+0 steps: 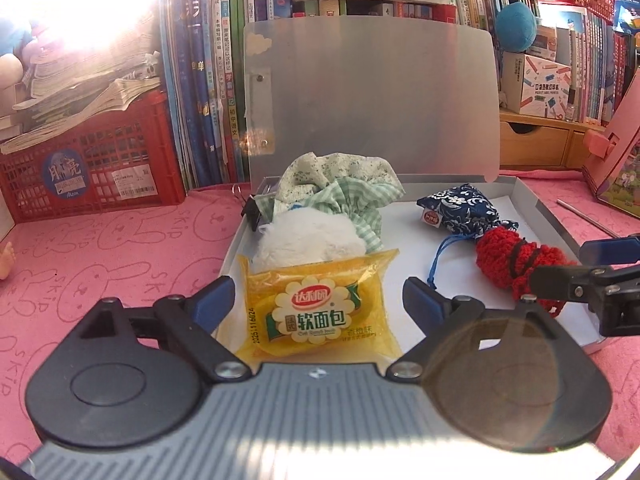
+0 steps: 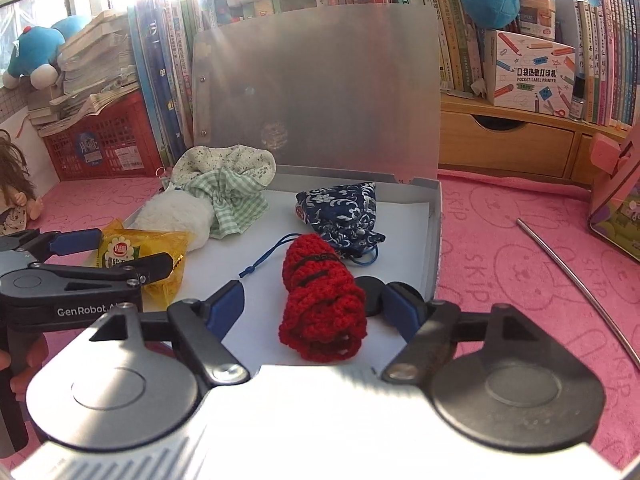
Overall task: Organize objects
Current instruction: 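Lower the packet and red toy into the box and open both grippers, then withdraw both grippers from the box toward the remaining items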
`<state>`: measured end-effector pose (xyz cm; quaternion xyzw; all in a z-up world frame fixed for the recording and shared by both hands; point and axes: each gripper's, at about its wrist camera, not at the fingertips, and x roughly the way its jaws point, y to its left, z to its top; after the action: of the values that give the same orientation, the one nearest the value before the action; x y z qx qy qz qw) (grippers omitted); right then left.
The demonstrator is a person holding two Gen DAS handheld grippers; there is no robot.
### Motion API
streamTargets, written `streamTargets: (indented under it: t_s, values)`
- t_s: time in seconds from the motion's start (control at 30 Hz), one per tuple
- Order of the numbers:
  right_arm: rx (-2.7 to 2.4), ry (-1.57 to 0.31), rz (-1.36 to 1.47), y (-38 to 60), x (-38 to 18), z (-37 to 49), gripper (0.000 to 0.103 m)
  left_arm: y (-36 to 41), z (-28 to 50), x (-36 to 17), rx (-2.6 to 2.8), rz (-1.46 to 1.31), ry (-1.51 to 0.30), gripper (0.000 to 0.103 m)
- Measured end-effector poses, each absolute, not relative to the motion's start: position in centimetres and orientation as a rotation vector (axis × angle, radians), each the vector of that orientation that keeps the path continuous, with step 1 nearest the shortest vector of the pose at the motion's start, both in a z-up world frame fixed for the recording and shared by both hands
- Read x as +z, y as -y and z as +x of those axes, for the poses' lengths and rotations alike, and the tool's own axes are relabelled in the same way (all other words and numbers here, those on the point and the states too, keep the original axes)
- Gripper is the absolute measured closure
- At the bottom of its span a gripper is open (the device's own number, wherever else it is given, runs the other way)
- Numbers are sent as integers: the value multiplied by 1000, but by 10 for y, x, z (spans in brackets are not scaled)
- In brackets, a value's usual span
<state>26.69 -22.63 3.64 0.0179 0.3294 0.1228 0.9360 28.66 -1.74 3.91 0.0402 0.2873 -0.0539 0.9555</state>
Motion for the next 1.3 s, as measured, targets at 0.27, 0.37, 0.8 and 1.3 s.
streamTargets:
  t_s: [0.27, 0.37, 0.8, 1.3]
  values:
    - [285, -601, 24, 237, 56, 232, 15, 10, 245, 56, -185, 49, -568, 9]
    - [297, -573, 18, 240, 63, 215, 15, 12, 224, 60, -218, 57, -560, 9]
    - [353, -484, -34, 247, 65, 128, 13, 4, 133, 55, -274, -16, -542, 9]
    - [514, -505, -125, 216, 31, 35, 12, -7, 52, 19, -209, -87, -582, 9]
